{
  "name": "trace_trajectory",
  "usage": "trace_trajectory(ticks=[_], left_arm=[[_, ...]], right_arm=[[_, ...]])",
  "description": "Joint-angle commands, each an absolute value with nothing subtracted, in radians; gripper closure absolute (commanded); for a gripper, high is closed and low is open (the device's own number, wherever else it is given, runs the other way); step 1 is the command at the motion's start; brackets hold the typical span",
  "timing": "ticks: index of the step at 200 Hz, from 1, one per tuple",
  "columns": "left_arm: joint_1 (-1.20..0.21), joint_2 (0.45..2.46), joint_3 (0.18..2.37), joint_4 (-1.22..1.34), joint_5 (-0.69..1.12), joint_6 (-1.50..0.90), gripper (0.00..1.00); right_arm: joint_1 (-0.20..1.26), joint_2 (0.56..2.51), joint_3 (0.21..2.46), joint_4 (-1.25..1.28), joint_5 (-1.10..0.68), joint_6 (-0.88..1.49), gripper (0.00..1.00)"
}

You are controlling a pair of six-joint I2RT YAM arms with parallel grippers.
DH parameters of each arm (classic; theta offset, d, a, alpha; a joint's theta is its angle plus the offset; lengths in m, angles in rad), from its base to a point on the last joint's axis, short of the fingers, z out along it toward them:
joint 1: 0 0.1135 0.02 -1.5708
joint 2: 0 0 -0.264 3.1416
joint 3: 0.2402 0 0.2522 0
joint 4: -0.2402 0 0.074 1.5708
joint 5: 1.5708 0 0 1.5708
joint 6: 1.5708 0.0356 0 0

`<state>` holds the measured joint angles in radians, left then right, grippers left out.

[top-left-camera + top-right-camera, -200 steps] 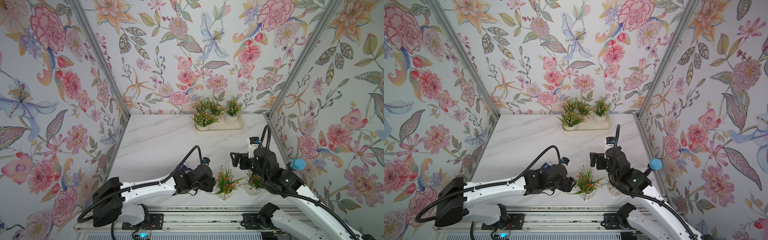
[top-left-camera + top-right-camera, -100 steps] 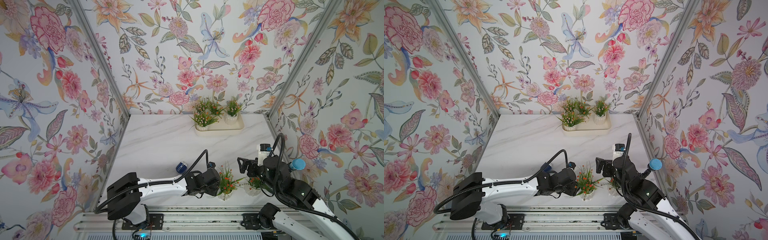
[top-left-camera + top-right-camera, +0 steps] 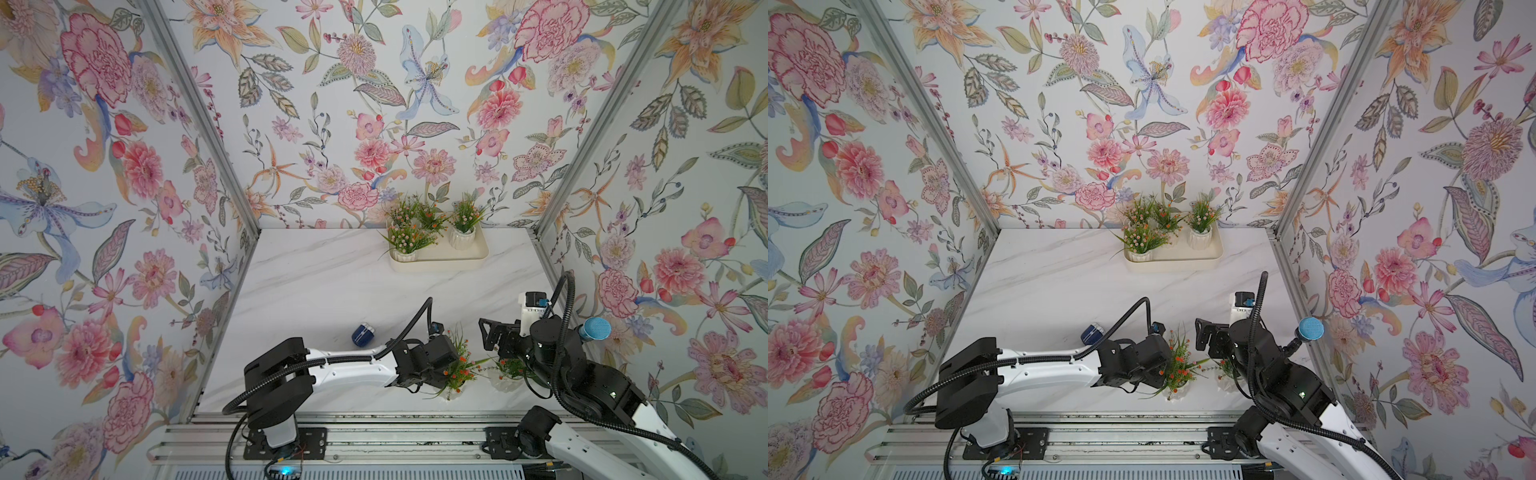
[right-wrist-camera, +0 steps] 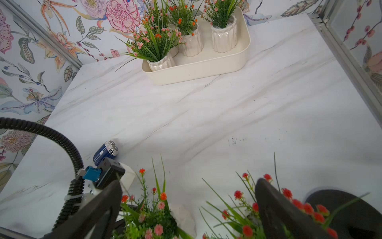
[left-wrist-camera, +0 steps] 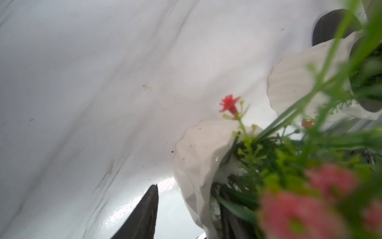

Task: Put the potted gypsophila into the storage box
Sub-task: Pick up the baby's breath potted plant from the center of the board.

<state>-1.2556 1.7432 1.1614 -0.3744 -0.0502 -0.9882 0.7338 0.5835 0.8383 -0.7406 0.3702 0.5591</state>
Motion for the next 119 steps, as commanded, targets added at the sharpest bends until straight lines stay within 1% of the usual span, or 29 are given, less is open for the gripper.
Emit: trace_trajectory(ticks=[1, 31, 60, 103, 119], left_arm=[[-1.286, 1.808, 1.261, -0.524, -0.137, -0.951, 0.55], [-1.303, 1.865, 1.337, -0.590, -0.164, -0.924, 0.67], [-1.304, 1.857, 1.330, -0.565, -0.164, -0.928, 0.73], [-1.304, 1.834, 1.334, -0.534, -0.168, -0.918, 0.75], [-1.303, 1.823, 1.336, -0.522, -0.167, -0.913, 0.73]], right_arm=[[0.740, 0.572, 0.849, -0.778, 0.406, 0.578, 0.00], [0.740, 0.566, 0.855, -0.786, 0.423, 0.577, 0.00], [0.740, 0.569, 0.857, -0.787, 0.432, 0.568, 0.00], [0.740, 0.596, 0.862, -0.787, 0.431, 0.551, 0.00], [0.741, 0.603, 0.864, -0.786, 0.434, 0.547, 0.00]])
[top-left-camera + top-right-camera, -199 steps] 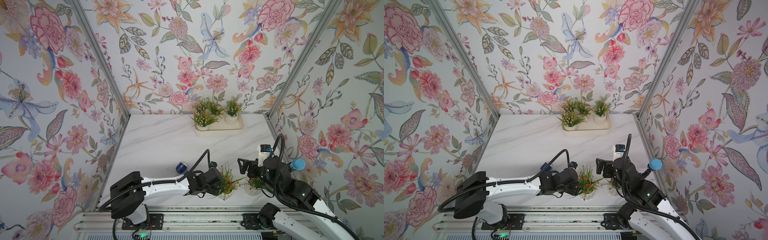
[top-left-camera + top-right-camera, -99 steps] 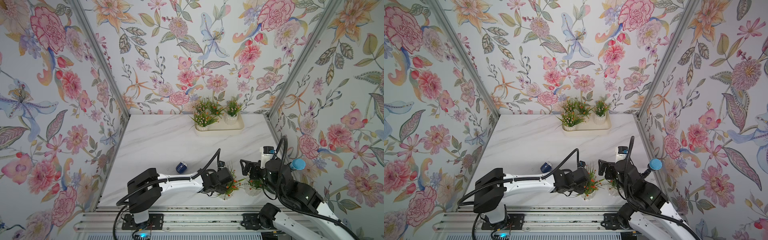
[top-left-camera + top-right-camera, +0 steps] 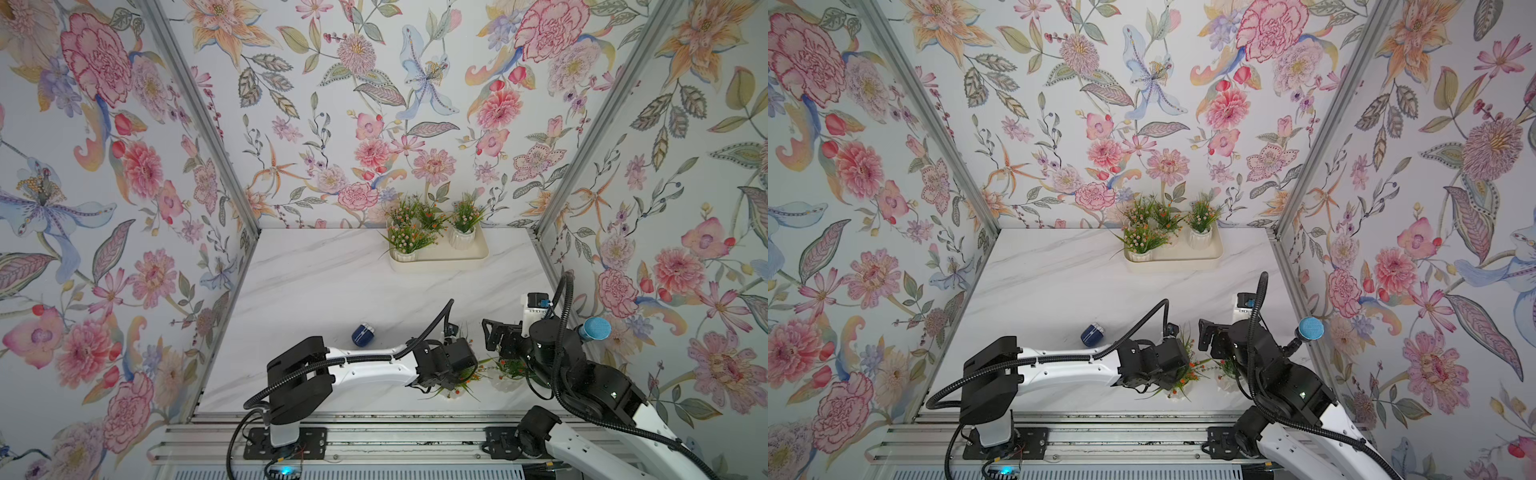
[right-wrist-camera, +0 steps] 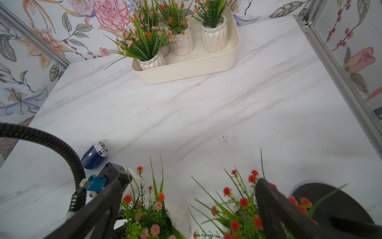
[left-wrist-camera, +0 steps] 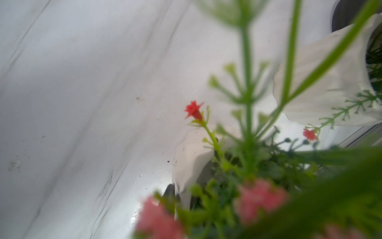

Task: Put the potted gypsophila into the storage box
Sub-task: Pick up the baby's breath potted plant from the center of the board.

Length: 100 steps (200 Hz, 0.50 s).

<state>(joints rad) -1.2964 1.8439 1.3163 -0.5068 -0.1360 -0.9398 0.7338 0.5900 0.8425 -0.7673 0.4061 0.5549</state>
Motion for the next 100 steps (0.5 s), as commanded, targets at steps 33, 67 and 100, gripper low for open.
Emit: trace_trajectory(ticks=[33, 67, 100], left_arm=[[-1.303, 1.824, 1.352, -0.549, -0.175, -0.907, 0.78], [-1.303, 1.830, 1.369, -0.581, -0.187, -0.901, 0.86], [-1.304, 1.828, 1.377, -0.586, -0.198, -0.893, 0.91]], right_arm=[[0.741, 0.609, 0.862, -0.787, 0.436, 0.546, 0.00], [0.740, 0.613, 0.862, -0.786, 0.437, 0.545, 0.00], [0.741, 0.616, 0.861, -0.786, 0.438, 0.544, 0.00]])
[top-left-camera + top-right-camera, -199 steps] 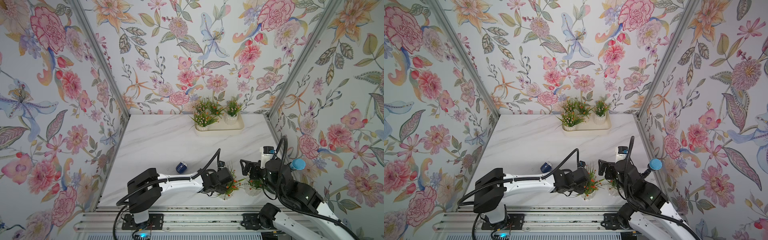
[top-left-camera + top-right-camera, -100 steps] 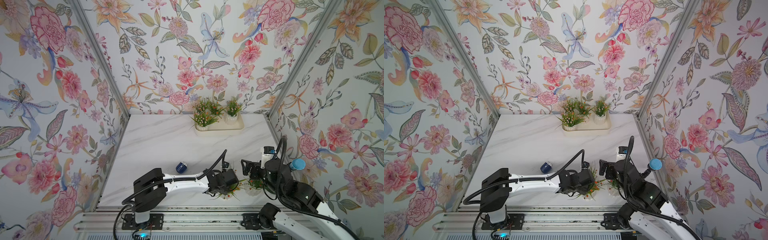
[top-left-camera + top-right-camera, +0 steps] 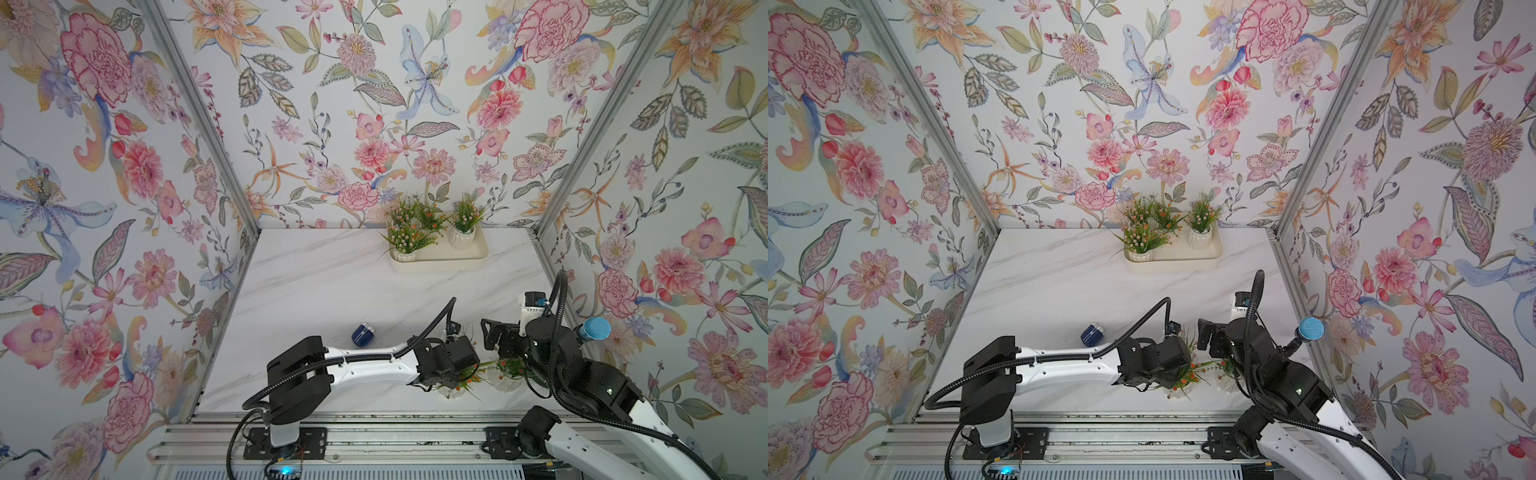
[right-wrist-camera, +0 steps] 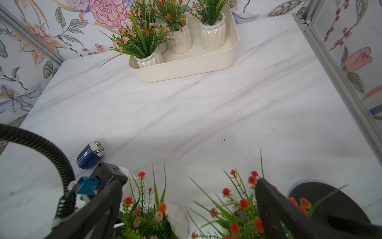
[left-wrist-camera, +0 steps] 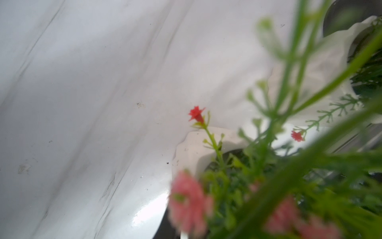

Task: Put the potted gypsophila into the storage box
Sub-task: Pick up the baby's breath potted plant from the center of the board.

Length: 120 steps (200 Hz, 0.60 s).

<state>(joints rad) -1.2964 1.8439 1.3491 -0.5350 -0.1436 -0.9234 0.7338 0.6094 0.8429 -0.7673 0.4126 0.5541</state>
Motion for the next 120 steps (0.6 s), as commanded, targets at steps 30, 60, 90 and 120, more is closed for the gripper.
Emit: trace_trajectory(ticks=[30, 60, 90, 120], left_arm=[[-1.304, 1.840, 1.382, -0.589, -0.199, -0.882, 0.98], [-1.302, 1.832, 1.391, -0.582, -0.227, -0.853, 1.00], [-1.278, 1.809, 1.411, -0.563, -0.243, -0.809, 1.00], [-1.222, 1.746, 1.386, -0.484, -0.201, -0.767, 1.00]], right_arm=[[0.740, 0.618, 0.861, -0.787, 0.441, 0.545, 0.00], [0.741, 0.620, 0.859, -0.787, 0.448, 0.548, 0.00], [0.741, 0.625, 0.868, -0.787, 0.476, 0.558, 0.00], [0.738, 0.652, 0.909, -0.770, 0.531, 0.544, 0.00]])
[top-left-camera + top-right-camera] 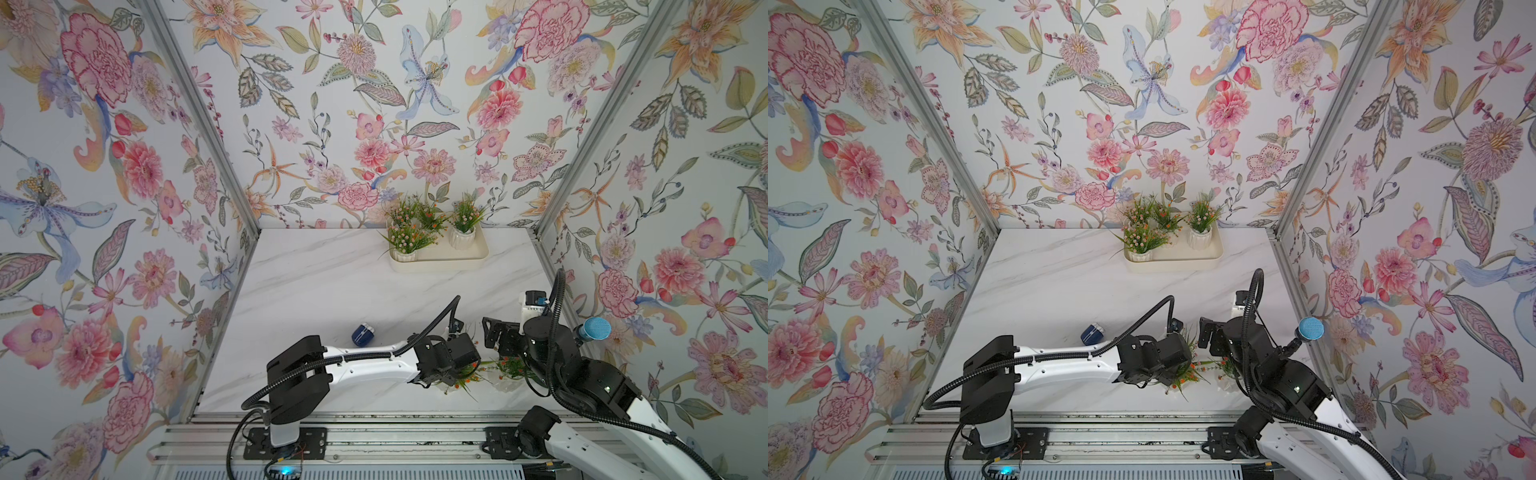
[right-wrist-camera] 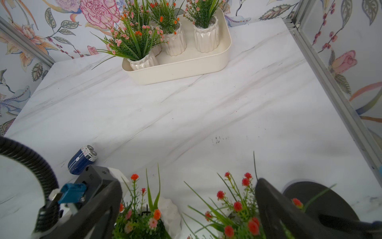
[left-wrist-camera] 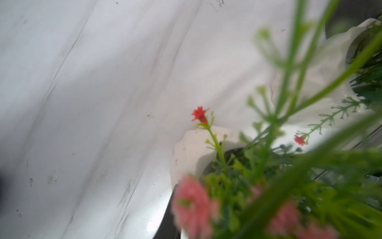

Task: Put the potted gypsophila into the storage box
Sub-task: Pick up the baby's breath potted plant from the center of the board, then place the baby's breath potted plant at the storage box.

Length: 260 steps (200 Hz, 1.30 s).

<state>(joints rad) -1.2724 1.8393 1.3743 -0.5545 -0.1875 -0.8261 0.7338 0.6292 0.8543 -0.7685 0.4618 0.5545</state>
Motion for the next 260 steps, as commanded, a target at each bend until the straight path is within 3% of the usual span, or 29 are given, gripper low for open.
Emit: trace_trajectory(ticks=[1, 59, 93, 171, 260], left_arm=[[-1.219, 1.744, 1.386, -0.482, -0.200, -0.765, 1.00], [-1.045, 1.675, 1.386, -0.368, -0.083, -0.680, 1.00], [-0.920, 1.732, 1.474, -0.341, 0.030, -0.625, 1.00], [-0.748, 2.051, 1.955, -0.419, 0.216, -0.496, 1.00], [-0.591, 2.475, 2.524, -0.396, 0.319, -0.554, 1.00]], right_arm=[[0.738, 0.654, 0.910, -0.769, 0.533, 0.543, 0.00], [0.714, 0.791, 0.987, -0.666, 0.556, 0.442, 0.00], [0.641, 0.876, 1.018, -0.541, 0.469, 0.386, 0.00], [0.413, 1.097, 1.134, -0.368, 0.313, 0.320, 0.00], [0.337, 1.338, 1.278, -0.306, 0.253, 0.301, 0.00]])
